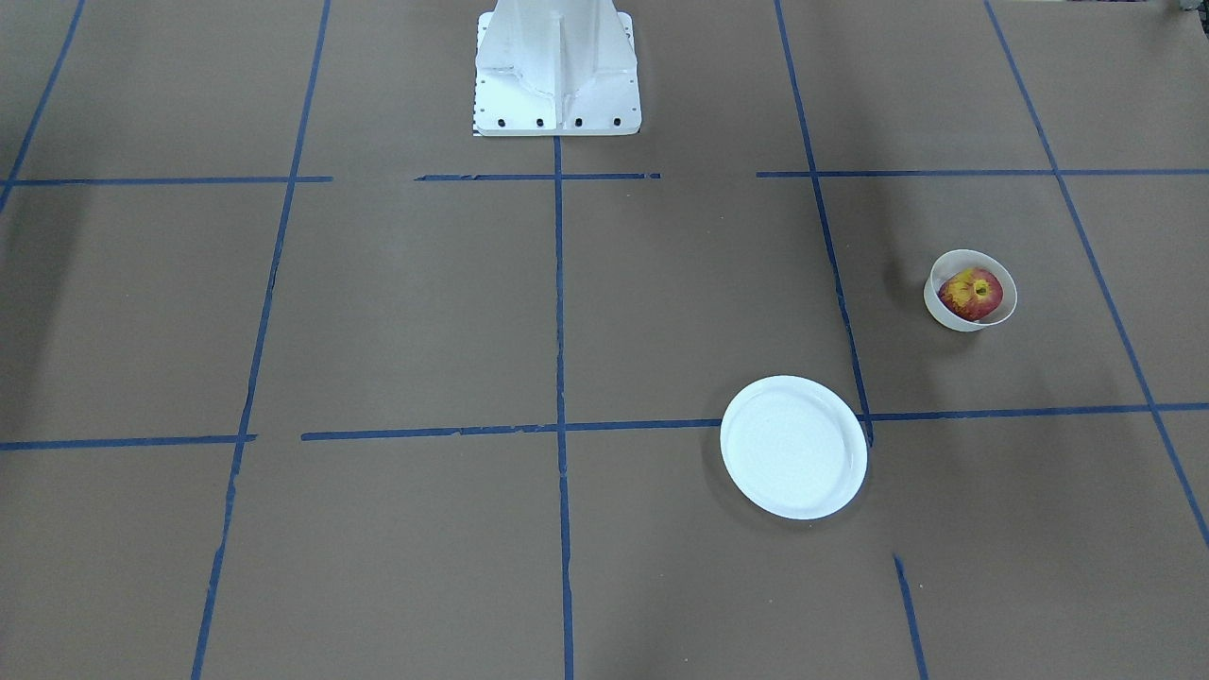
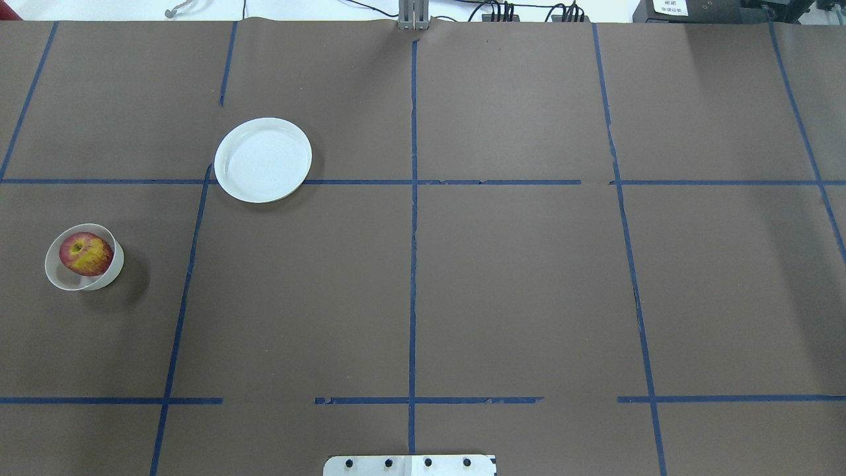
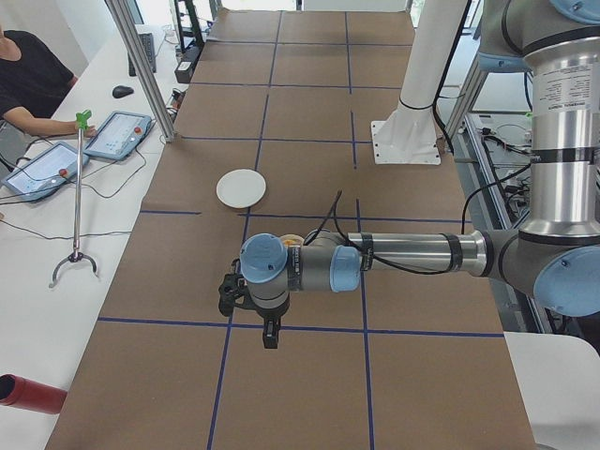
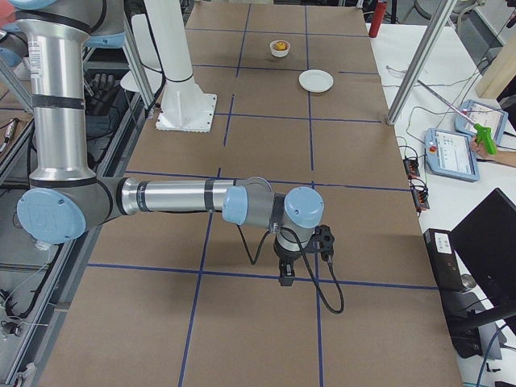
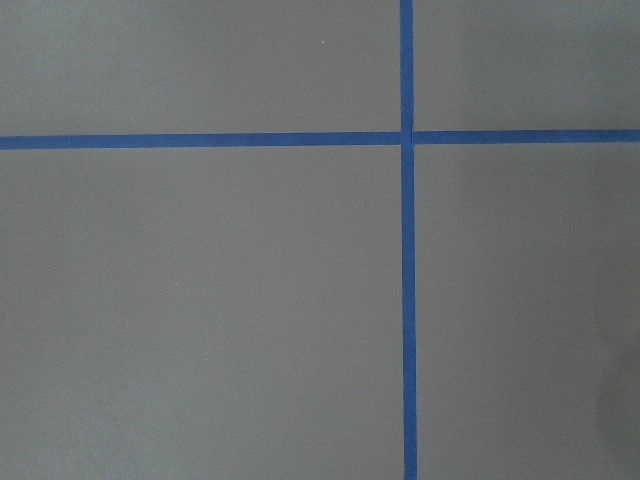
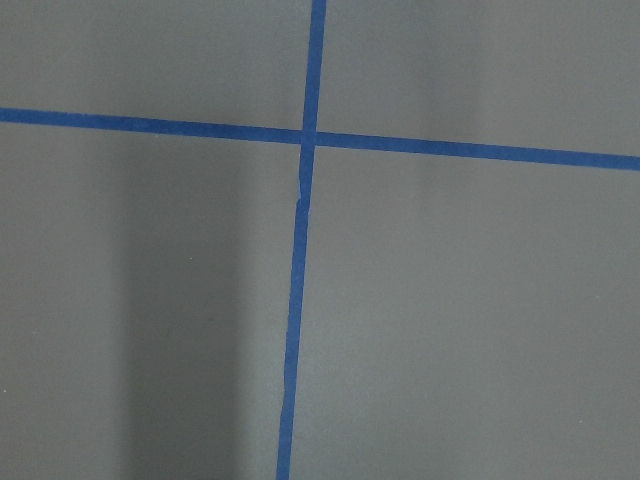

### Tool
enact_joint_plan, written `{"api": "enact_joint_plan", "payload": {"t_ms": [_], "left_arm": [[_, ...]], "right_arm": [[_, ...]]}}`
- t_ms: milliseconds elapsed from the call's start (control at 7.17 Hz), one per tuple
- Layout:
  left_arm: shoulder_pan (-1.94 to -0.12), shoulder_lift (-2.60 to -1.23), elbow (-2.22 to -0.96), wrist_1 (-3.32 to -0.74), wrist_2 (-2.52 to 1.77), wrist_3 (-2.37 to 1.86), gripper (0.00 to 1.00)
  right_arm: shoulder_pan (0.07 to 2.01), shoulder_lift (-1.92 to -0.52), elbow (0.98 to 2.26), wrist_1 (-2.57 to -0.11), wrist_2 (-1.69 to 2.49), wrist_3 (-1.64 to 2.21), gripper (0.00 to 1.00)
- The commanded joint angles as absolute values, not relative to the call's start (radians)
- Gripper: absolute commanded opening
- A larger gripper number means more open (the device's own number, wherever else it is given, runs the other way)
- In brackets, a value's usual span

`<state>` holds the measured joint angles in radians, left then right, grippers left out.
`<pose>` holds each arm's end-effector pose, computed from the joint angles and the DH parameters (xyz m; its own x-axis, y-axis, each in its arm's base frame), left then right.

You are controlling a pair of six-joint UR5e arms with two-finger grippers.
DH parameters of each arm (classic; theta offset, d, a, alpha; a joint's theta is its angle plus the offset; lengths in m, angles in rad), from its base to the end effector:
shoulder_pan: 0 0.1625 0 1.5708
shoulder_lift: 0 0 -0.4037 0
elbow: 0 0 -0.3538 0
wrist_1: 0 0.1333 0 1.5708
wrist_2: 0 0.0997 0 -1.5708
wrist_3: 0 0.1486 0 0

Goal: Move apple from plate to bowl

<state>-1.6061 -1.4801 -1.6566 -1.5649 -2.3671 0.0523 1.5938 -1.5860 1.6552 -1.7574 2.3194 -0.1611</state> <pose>-0.0417 -0.4146 0.6713 0.6995 0.0199 -0.7143 -0.0013 0.9996 0.0266 0.0421 -0.4322 0.6615 0.7248 -0.0640 0.6860 0.0947 0.9955 -0.0072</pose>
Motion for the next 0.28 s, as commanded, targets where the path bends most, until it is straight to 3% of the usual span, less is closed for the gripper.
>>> {"api": "enact_joint_plan", "payload": {"t_ms": [0, 140], "left_arm": [[-1.605, -1.483, -1.658, -1.566, -2.367, 0.052, 1.0], [-1.606, -1.486, -1.658, -1.566, -2.367, 0.054, 1.0]], "right_arm": [[1.594, -1.585, 1.655, -1.758, 2.319, -0.161, 1.0], [1.594, -1.585, 1.655, -1.756, 2.319, -0.161, 1.0]]}}
